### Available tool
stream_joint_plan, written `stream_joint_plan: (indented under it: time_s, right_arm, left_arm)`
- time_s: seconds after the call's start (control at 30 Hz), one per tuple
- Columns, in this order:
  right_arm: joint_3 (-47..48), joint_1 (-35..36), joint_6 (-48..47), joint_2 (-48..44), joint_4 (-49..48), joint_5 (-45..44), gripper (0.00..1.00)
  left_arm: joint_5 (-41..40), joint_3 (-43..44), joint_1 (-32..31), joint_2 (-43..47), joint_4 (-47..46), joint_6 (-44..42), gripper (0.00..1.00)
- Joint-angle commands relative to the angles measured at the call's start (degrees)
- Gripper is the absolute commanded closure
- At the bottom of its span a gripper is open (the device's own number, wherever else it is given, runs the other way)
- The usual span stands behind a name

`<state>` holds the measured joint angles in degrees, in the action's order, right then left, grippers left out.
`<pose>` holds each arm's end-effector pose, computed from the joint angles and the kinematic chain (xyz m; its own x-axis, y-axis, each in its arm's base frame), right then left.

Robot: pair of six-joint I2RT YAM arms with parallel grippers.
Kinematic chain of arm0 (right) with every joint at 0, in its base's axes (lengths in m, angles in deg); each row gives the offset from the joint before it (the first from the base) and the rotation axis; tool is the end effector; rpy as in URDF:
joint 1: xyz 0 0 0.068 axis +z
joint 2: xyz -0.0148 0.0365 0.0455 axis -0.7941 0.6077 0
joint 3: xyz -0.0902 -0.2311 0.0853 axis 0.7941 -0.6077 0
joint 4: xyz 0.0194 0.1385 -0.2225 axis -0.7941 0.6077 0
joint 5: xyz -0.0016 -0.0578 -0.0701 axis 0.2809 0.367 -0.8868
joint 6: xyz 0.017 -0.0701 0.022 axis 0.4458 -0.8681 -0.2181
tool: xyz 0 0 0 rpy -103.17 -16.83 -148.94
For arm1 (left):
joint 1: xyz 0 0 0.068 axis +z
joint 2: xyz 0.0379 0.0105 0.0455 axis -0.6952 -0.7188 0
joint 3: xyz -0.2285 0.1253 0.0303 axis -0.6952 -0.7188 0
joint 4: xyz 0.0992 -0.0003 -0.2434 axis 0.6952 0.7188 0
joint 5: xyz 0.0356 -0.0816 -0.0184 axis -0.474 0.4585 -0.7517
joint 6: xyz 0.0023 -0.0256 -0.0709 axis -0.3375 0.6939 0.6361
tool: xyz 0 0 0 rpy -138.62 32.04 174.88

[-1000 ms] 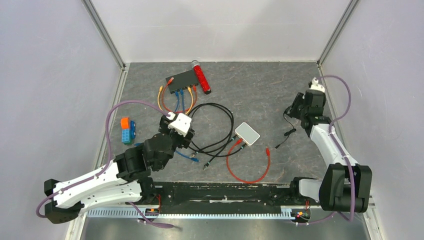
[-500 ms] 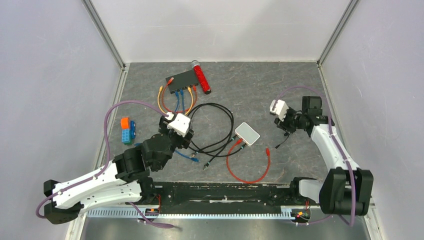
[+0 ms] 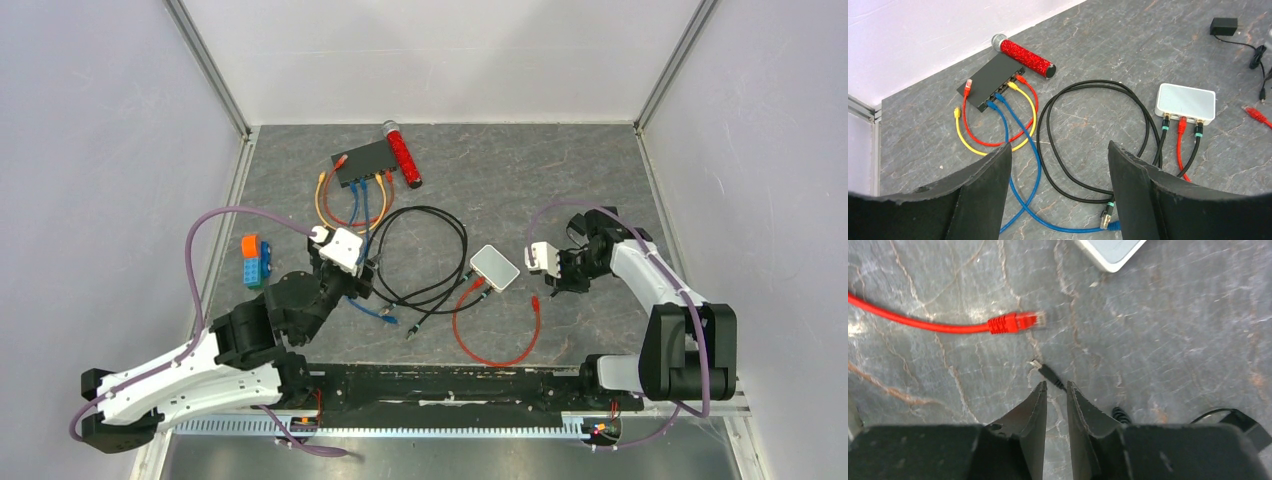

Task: Insert the plug into the switch port
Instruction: Move the power at the center of the board, then pick up the power from the center of the board.

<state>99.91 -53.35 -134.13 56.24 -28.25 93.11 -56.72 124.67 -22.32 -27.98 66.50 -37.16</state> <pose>0.2217 0.0301 0.1556 0.0058 -0.8529 -0.5221 -0.9891 0.0721 -0.1287 0.1047 -0.1344 0.3342 -0.0497 0.2324 -0.9713 0.4310 0.8823 0.1891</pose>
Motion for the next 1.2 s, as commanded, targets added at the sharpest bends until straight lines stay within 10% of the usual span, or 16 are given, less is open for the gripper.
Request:
stream_joint_plan:
  time_s: [0.0, 1.17]
  right_arm:
    - [-2.1, 0.4, -3.0, -1.0, 0.9, -4.8, 0.77]
    - [4.0, 5.1, 0.5, 5.2, -2.6, -6.6, 0.74]
  left_arm:
    - [1.4, 0.1, -0.3, 1.7, -2.6, 2.1, 0.25]
    - [2.4, -1.0, -0.3, 3.5, -3.3, 2.5, 0.25]
